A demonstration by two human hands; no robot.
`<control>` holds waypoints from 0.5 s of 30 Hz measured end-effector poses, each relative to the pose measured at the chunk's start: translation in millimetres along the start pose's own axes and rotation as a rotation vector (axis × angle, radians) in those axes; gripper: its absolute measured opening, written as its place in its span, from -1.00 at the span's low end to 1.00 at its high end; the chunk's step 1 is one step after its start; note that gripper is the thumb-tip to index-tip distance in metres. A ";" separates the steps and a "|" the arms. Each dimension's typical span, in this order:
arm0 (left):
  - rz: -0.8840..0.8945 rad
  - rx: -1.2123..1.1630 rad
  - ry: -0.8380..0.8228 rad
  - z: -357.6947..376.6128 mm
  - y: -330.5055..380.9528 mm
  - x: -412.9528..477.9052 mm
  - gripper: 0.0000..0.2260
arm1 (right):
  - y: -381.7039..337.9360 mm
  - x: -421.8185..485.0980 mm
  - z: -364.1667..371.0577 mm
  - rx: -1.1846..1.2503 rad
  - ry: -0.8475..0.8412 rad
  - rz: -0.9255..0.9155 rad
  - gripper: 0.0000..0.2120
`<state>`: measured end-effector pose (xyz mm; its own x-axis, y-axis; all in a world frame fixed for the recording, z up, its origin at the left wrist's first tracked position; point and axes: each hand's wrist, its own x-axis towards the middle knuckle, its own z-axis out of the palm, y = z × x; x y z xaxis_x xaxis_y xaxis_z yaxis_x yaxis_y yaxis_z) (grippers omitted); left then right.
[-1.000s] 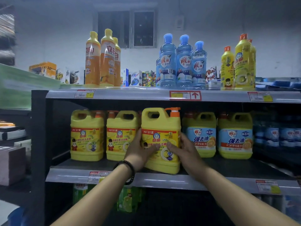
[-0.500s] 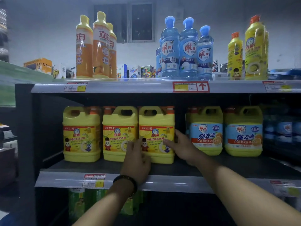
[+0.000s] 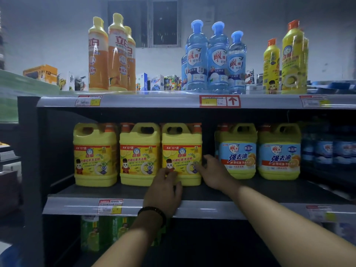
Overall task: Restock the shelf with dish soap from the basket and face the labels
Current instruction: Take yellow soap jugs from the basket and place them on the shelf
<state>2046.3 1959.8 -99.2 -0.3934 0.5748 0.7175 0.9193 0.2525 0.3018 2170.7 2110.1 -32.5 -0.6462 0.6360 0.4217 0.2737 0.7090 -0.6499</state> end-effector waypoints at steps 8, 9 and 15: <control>0.313 -0.039 0.053 -30.3 41.4 -61.1 -0.75 | -17.1 -84.8 -35.3 -0.049 0.003 -0.041 -0.74; 0.285 -0.057 0.032 -33.9 45.2 -71.6 -0.75 | -17.0 -96.8 -38.9 -0.042 -0.006 -0.052 -0.78; 0.136 -0.148 -0.127 -37.1 46.0 -171.0 -0.83 | 1.4 -186.8 -44.2 -0.049 -0.065 -0.091 -0.95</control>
<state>2156.1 1844.2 -184.7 -0.2548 0.6916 0.6759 0.9514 0.0543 0.3030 2323.3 2005.8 -84.2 -0.7143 0.5487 0.4344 0.2457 0.7778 -0.5784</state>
